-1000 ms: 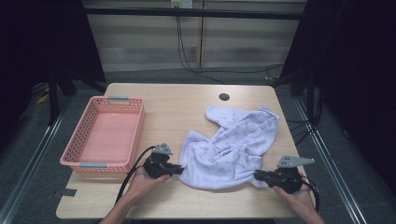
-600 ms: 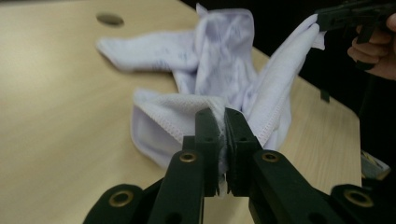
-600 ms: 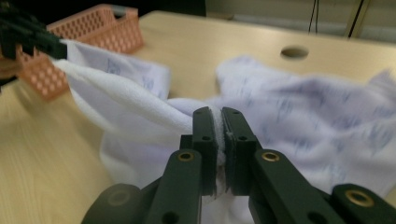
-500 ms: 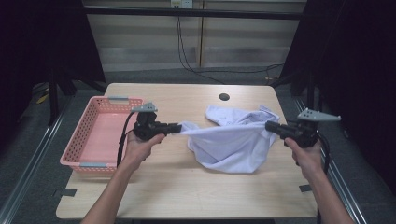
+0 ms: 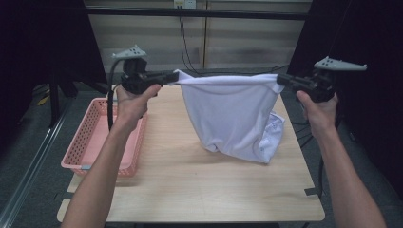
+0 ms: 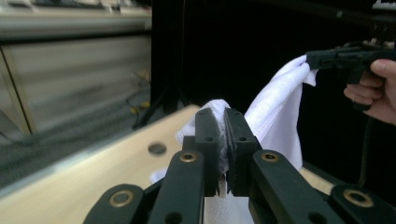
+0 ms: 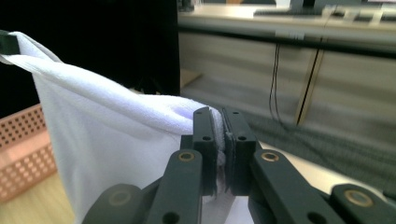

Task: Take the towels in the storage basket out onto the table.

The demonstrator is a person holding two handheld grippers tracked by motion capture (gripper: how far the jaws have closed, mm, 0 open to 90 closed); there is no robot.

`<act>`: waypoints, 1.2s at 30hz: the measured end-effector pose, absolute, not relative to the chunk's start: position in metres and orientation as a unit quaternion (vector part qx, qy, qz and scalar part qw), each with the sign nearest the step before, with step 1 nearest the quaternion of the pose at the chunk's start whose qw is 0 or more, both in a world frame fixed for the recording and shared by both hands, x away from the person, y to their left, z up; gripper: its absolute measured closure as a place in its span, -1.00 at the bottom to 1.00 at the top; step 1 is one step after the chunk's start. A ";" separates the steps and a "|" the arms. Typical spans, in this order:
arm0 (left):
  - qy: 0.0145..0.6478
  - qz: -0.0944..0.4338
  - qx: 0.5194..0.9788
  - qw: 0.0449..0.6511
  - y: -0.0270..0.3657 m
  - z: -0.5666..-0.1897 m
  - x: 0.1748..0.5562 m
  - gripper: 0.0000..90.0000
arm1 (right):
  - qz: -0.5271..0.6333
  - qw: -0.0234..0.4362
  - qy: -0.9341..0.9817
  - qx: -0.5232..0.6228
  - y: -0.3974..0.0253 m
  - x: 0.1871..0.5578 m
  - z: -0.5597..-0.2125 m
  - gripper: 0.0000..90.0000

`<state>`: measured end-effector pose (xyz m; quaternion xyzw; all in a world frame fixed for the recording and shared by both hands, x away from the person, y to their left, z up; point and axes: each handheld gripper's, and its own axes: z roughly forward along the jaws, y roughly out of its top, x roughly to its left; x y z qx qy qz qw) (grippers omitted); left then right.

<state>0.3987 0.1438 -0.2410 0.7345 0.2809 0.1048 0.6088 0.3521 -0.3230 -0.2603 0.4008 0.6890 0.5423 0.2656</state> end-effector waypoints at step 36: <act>0.296 -0.039 0.822 0.485 0.158 -0.455 0.262 0.47 | 0.465 0.101 0.776 0.414 -0.314 0.171 -0.452 0.24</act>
